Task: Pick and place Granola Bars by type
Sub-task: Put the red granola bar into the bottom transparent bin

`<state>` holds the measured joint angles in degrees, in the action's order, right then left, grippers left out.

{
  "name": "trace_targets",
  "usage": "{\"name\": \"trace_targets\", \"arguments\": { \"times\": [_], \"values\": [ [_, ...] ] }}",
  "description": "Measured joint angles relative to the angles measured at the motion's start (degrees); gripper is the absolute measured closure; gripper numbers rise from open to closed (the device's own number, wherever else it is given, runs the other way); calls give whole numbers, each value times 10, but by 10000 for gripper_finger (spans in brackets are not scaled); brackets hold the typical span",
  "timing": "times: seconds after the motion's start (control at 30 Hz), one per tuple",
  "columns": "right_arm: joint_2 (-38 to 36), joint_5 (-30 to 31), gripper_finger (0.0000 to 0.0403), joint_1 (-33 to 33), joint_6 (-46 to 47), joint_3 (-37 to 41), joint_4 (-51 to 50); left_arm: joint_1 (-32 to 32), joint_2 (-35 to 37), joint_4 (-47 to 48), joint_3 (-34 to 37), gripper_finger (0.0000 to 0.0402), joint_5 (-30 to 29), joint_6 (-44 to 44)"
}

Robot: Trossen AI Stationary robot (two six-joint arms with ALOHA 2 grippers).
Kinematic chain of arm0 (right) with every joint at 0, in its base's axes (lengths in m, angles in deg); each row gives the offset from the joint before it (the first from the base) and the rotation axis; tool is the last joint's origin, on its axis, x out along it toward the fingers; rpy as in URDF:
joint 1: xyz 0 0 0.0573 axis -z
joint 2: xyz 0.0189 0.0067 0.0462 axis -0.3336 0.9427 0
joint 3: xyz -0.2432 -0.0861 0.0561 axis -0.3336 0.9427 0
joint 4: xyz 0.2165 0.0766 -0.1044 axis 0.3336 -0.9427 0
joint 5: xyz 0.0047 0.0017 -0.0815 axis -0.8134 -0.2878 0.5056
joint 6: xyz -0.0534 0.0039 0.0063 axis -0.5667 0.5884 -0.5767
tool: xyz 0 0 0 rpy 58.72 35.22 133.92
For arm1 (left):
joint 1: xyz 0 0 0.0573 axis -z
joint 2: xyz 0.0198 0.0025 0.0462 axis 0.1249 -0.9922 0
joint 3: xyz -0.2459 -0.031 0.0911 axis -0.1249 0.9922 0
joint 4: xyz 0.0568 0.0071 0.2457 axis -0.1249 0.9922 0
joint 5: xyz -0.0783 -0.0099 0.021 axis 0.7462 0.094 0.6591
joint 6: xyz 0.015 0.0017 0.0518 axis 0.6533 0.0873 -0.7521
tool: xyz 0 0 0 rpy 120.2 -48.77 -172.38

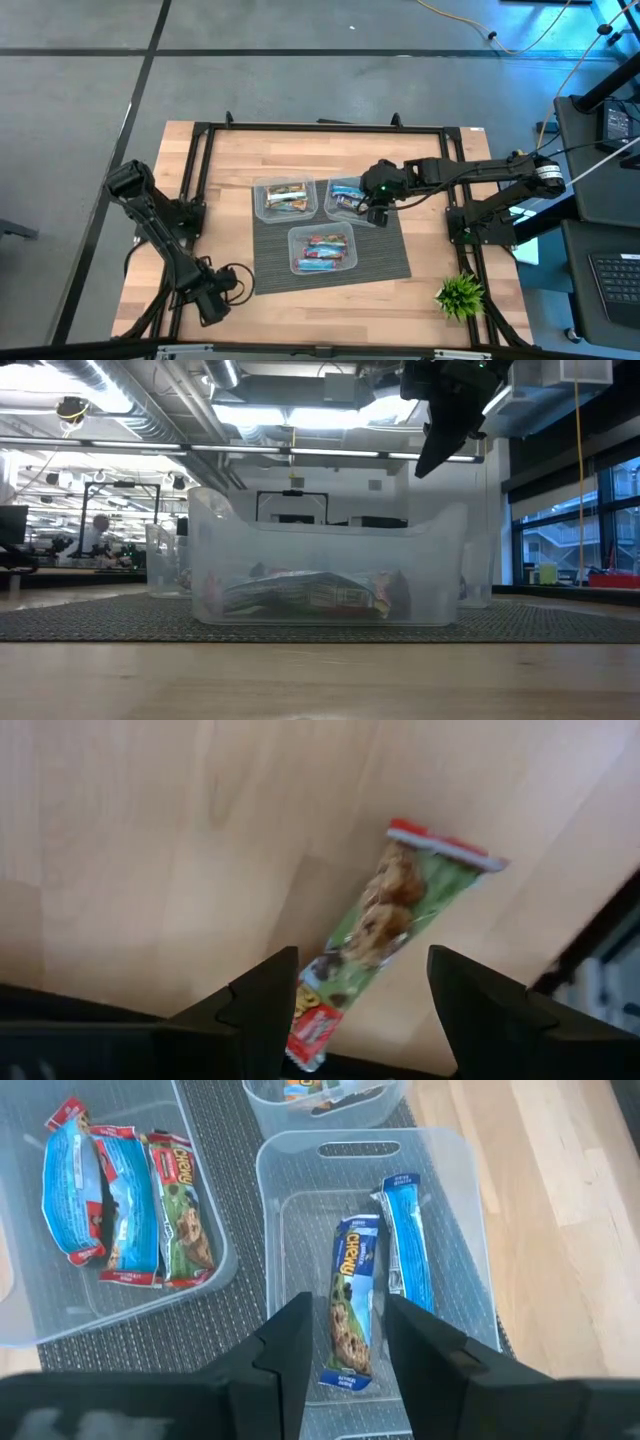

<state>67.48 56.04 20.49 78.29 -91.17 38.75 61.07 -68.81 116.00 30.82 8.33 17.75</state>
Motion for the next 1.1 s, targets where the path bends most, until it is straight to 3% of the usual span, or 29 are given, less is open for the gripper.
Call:
{"name": "trace_targets", "arguments": {
  "times": [0.37, 0.67, 0.87, 1.1],
  "values": [
    [0, 0, 272, 0, 4, 0, 0, 31, -8, -17, 15, 187, -1, -99],
    [0, 0, 272, 0, 1, 0, 0, 30, -78, -48, 13, 194, 15, -121],
    [0, 0, 272, 0, 0, 0, -1, 17, -97, -28, 2, 243, 35, -140],
    [0, 0, 272, 0, -1, 0, -2, -31, -80, -14, -30, 327, 1, -141]
  ]
}}
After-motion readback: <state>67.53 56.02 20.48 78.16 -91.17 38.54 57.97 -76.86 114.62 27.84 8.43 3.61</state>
